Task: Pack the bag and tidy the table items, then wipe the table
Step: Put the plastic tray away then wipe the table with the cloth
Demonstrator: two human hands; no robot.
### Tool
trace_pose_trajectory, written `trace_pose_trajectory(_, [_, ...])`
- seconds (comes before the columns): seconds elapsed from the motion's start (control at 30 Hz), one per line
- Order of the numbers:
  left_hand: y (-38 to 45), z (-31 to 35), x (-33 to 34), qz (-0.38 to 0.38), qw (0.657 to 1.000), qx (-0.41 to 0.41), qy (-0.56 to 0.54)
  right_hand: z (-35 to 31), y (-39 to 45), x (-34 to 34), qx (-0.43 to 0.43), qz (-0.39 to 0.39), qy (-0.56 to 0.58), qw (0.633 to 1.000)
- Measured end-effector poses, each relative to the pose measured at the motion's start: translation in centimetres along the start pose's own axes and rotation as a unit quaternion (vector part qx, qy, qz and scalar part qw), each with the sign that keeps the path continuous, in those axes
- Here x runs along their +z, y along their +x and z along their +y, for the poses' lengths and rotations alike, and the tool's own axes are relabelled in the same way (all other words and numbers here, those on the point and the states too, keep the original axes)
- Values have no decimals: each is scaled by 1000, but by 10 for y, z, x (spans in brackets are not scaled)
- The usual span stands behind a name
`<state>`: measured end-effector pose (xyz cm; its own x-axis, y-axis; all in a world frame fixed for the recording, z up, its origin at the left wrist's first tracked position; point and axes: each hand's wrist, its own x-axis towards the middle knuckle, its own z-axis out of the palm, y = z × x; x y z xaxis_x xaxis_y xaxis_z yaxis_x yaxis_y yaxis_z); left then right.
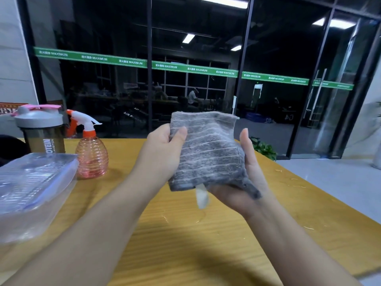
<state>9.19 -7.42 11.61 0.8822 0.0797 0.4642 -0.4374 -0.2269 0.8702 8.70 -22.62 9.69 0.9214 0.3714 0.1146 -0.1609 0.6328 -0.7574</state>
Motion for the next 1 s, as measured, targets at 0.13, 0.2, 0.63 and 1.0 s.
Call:
trace_pose_trajectory(0.13, [-4,9,10,-5,999,-10,-41,-4,2,-4,26,-10,31,999])
trace_pose_trajectory(0.2, [-6,13,11,12,998,-4,-60,0,2,-8,42,5,9,999])
trace_pose_trajectory(0.63, [-5,-42,-20,-28,987,14,160,-14,-3,-16,-6,176,-197,964])
trace_pose_trajectory(1.0, [-6,-109,-42,-60,974,-28,215,14,4,-66,-9,175,-851,496])
